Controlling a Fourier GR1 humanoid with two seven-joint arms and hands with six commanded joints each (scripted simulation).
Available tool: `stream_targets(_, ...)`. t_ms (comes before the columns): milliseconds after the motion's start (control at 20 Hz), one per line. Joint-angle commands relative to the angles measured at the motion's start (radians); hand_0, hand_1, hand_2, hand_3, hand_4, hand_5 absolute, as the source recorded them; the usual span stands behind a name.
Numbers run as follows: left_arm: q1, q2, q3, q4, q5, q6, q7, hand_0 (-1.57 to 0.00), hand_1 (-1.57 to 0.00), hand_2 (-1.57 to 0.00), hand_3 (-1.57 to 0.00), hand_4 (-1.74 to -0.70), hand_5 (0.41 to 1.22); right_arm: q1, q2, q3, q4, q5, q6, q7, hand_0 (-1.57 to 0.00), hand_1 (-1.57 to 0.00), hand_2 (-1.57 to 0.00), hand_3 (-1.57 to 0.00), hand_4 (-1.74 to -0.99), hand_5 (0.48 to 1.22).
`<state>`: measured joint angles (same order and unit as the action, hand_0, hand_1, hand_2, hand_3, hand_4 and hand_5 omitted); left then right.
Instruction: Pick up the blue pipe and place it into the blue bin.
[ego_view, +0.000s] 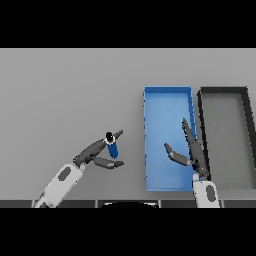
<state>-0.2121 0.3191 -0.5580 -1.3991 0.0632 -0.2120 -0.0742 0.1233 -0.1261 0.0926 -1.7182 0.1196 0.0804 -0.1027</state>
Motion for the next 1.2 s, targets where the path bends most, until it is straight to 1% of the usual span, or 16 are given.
stream_targets(0,-0.011,-0.020,0.002,0.020,0.013,-0.010,-0.006,0.00,0.00,0.00,0.00,-1.08,0.459,-0.010,0.007,0.004,0.006,0.005,-0.005,0.021,0.00,0.00,0.00,0.00,-1.264,0.598)
stream_targets(100,-0.020,-0.050,0.008,0.049,0.027,-0.012,-0.031,0.00,0.00,-0.02,-0.02,-1.11,0.507,-0.002,0.006,0.001,0.002,0.002,-0.005,0.012,0.00,0.00,0.00,0.00,-1.267,0.600)
stream_targets(150,-0.030,-0.070,0.017,0.062,0.044,-0.011,-0.031,0.00,-0.03,-0.11,-0.10,-1.14,0.550,-0.010,0.002,-0.005,0.011,-0.001,-0.004,0.018,0.00,0.00,0.00,0.00,-1.266,0.601)
stream_targets(200,-0.027,-0.088,0.029,0.074,0.067,-0.012,-0.034,-0.02,-0.16,-0.29,-0.26,-1.21,0.607,-0.013,-0.002,-0.009,0.014,-0.002,-0.004,0.019,0.00,0.00,0.00,0.00,-1.261,0.600)
stream_targets(250,-0.027,-0.111,0.034,0.091,0.083,-0.011,-0.028,-0.19,-0.35,-0.48,-0.52,-1.25,0.730,-0.011,-0.001,-0.009,0.016,-0.001,-0.005,0.012,0.00,0.00,0.00,0.00,-1.260,0.600)
stream_targets(300,-0.022,-0.125,0.042,0.094,0.094,-0.001,-0.032,-0.44,-0.59,-0.70,-0.72,-1.35,0.828,-0.013,0.006,-0.002,0.019,0.006,-0.007,0.011,0.00,0.00,0.00,0.00,-1.259,0.602)
stream_targets(350,-0.010,-0.129,0.037,0.091,0.086,0.012,-0.043,-0.67,-0.79,-0.87,-0.88,-1.42,0.906,-0.011,0.004,-0.007,0.021,0.000,-0.007,0.006,0.00,0.00,0.00,0.00,-1.259,0.605)
stream_targets(450,-0.006,-0.144,0.041,0.091,0.082,0.020,-0.059,-0.99,-1.07,-1.12,-1.10,-1.53,1.020,-0.016,0.006,-0.009,0.020,-0.001,-0.008,0.002,0.00,0.00,0.00,0.00,-1.262,0.611)
stream_targets(550,0.011,-0.141,0.020,0.064,0.056,0.045,-0.070,-1.20,-1.25,-1.29,-1.21,-1.60,1.092,-0.021,0.003,-0.010,0.019,-0.001,-0.009,0.012,0.00,0.00,0.00,0.00,-1.260,0.614)
stream_targets(600,0.018,-0.130,0.013,0.058,0.042,0.055,-0.094,-1.28,-1.31,-1.34,-1.27,-1.63,1.118,-0.022,0.003,-0.008,0.022,-0.003,-0.004,0.011,0.00,0.00,0.00,0.00,-1.258,0.615)
stream_targets(750,0.010,-0.138,0.006,0.025,0.038,0.072,-0.111,-1.42,-1.44,-1.45,-1.37,-1.68,1.168,-0.027,0.000,-0.008,0.022,0.001,-0.005,0.000,0.00,0.00,0.00,0.00,-1.250,0.622)
stream_targets(800,0.005,-0.144,0.007,0.014,0.046,0.073,-0.113,-1.45,-1.47,-1.48,-1.39,-1.69,1.179,-0.024,-0.001,-0.006,0.012,0.003,-0.006,0.011,0.00,0.00,0.00,0.00,-1.245,0.621)
stream_targets(950,-0.008,-0.144,0.005,-0.044,0.065,0.063,-0.121,-1.51,-1.52,-1.52,-1.43,-1.71,1.199,-0.026,0.005,0.001,0.025,0.013,-0.009,0.019,0.00,0.00,0.00,0.00,-1.249,0.629)
stream_targets(1000,-0.019,-0.149,0.003,-0.073,0.072,0.061,-0.121,-1.52,-1.53,-1.53,-1.43,-1.71,1.204,-0.027,0.007,0.000,0.035,0.025,-0.019,0.013,0.00,0.00,0.00,0.00,-1.239,0.629)
stream_targets(1100,-0.037,-0.150,-0.007,-0.119,0.074,0.059,-0.104,-1.54,-1.54,-1.55,-1.44,-1.72,1.210,-0.023,-0.005,0.000,0.035,0.033,-0.016,0.007,0.00,0.00,0.00,0.00,-1.221,0.631)
stream_targets(1150,-0.047,-0.144,-0.004,-0.138,0.086,0.052,-0.074,-1.55,-1.55,-1.55,-1.44,-1.72,1.212,-0.018,-0.004,0.003,0.025,0.033,-0.013,-0.005,0.00,0.00,0.00,0.00,-1.219,0.634)
